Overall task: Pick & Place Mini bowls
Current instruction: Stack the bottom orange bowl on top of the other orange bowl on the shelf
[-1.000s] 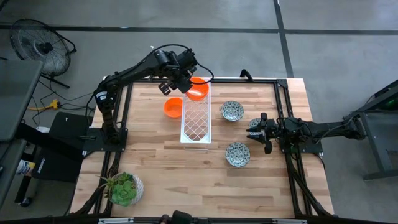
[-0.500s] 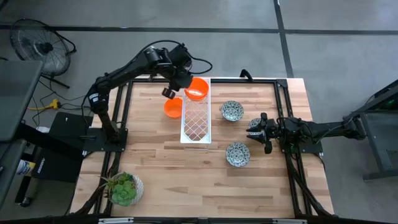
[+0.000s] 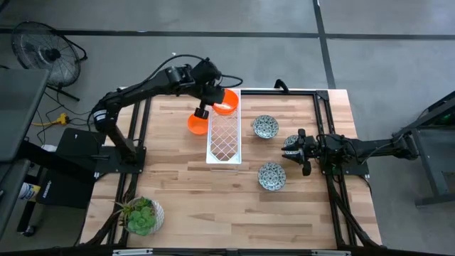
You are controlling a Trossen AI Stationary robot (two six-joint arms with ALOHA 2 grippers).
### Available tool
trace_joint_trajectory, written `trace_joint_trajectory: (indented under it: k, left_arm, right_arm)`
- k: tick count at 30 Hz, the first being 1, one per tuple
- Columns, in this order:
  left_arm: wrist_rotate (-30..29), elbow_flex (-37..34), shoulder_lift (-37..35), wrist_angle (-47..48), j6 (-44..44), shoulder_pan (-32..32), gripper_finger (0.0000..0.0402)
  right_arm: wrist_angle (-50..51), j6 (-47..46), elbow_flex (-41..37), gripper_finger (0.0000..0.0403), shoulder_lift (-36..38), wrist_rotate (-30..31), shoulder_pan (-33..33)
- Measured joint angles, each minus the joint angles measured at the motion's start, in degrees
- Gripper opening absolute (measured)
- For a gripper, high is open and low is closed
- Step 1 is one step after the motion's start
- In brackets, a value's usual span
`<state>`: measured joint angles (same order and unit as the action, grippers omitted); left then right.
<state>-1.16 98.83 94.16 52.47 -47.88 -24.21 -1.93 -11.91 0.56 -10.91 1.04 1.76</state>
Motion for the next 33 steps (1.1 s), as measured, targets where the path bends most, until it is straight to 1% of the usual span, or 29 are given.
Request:
trace_joint_trajectory:
  k: [4,6,9,13,16,21,25,33]
  left_arm:
    - [-2.6,-11.12,-5.69,-15.25,4.55,-0.02,0.0004]
    - [-4.78,-16.95,-8.53,-22.58,7.65,-0.14,0.0002]
    - [-8.34,-23.89,-11.92,-32.55,11.43,-0.13,0.0004]
    - [-8.56,-30.5,-13.6,-41.43,13.85,-0.15,0.0005]
    - [-8.4,-33.85,-13.65,-47.29,16.07,-0.13,0.0005]
    - [-8.38,-38.39,-13.7,-54.17,18.75,-0.13,0.0005]
    - [-8.33,-39.77,-13.7,-54.55,20.61,-0.13,0.0005]
    - [-7.46,-42.58,-13.7,-56.73,21.22,-0.13,0.0005]
  right_arm:
    - [0.0,0.0,0.0,0.0122,0.0,0.0,0.0]
    - [0.0,-0.01,0.0,0.0122,0.0,0.02,0.0]
    - [-0.02,0.0,0.0,0.0122,0.0,0.02,0.0]
    - [-0.02,-0.01,0.0,0.0122,-0.01,0.04,0.0]
    - [0.0,-0.01,0.0,0.0122,-0.01,0.04,-0.02]
    - [0.0,-0.01,0.0,0.0122,0.01,0.0,0.0]
    - [0.0,-0.01,0.0,0.0122,0.0,0.0,0.0]
    - [-0.02,0.0,0.01,0.0122,0.01,0.02,-0.02]
